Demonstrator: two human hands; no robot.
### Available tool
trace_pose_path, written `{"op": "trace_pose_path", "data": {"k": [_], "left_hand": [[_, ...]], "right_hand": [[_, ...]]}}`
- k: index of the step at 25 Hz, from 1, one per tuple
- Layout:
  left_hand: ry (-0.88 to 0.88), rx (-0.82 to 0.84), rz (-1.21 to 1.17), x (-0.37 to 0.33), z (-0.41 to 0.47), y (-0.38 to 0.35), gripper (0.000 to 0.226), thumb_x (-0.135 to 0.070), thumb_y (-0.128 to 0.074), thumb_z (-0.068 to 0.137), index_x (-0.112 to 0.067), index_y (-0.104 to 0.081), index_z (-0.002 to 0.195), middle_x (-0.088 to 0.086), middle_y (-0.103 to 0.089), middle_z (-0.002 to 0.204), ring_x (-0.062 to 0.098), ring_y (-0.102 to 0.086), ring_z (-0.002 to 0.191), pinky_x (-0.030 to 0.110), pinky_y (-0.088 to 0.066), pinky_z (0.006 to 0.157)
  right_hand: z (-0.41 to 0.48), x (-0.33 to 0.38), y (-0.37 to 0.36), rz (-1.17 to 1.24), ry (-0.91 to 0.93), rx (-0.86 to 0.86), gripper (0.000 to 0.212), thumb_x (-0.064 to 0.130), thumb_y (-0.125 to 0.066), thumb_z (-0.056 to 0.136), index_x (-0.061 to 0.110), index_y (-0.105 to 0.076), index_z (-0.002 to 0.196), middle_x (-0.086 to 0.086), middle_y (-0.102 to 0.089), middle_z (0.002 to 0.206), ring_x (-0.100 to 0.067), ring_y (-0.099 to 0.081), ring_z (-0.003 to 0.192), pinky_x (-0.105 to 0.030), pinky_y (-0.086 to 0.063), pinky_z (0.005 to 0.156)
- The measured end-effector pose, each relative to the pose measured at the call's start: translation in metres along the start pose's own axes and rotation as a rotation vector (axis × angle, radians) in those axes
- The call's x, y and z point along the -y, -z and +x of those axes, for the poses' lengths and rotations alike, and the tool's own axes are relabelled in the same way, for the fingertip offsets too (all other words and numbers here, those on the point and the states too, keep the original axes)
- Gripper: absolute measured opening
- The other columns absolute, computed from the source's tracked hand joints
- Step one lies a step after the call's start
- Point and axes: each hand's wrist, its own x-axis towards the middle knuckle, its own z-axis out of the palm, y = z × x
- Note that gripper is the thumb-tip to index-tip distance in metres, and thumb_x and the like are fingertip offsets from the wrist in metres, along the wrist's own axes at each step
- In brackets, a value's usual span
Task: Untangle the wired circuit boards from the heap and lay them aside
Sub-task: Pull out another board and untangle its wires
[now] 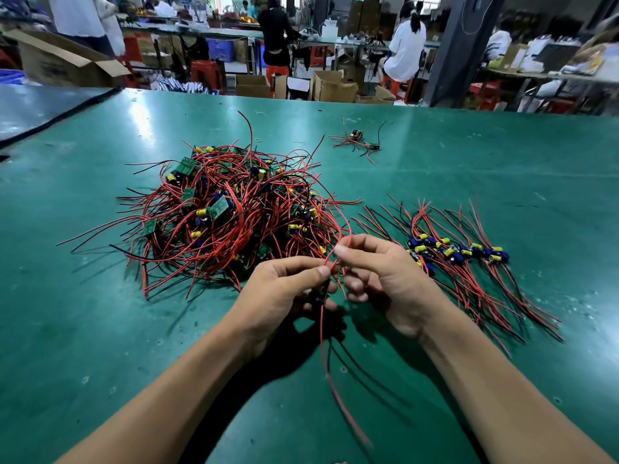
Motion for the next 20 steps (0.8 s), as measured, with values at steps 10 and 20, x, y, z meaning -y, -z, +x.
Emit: {"op": "trace_pose_path", "data": {"k": [10,20], "left_hand": [[0.135,0.209,0.058,-0.003,-0.007,0.000,0.019,-0.018,-0.071,0.075,0.000,-0.066,0.080,0.015,-0.069,0.075,0.025,-0.069,0.061,0.033,-0.058,0.064],[0.048,0.066,0.030,0.004,0.000,-0.007,0.019,-0.009,-0.058,0.092,0.003,-0.073,0.091,0.012,-0.065,0.067,0.020,-0.058,0.053,0.022,-0.048,0.050]], "right_hand": [[-0.005,-0.011,-0.012,-0.116,-0.044,0.144,0.036,0.050,-0.072,0.081,0.018,-0.077,0.097,-0.004,-0.053,0.062,-0.008,-0.044,0.042,-0.021,-0.044,0.040],[-0.002,-0.009,-0.007,-0.405,0.177,-0.042,0.047,0.046,-0.065,0.092,0.000,-0.073,0.089,-0.016,-0.064,0.061,-0.024,-0.064,0.047,-0.038,-0.058,0.046]]}}
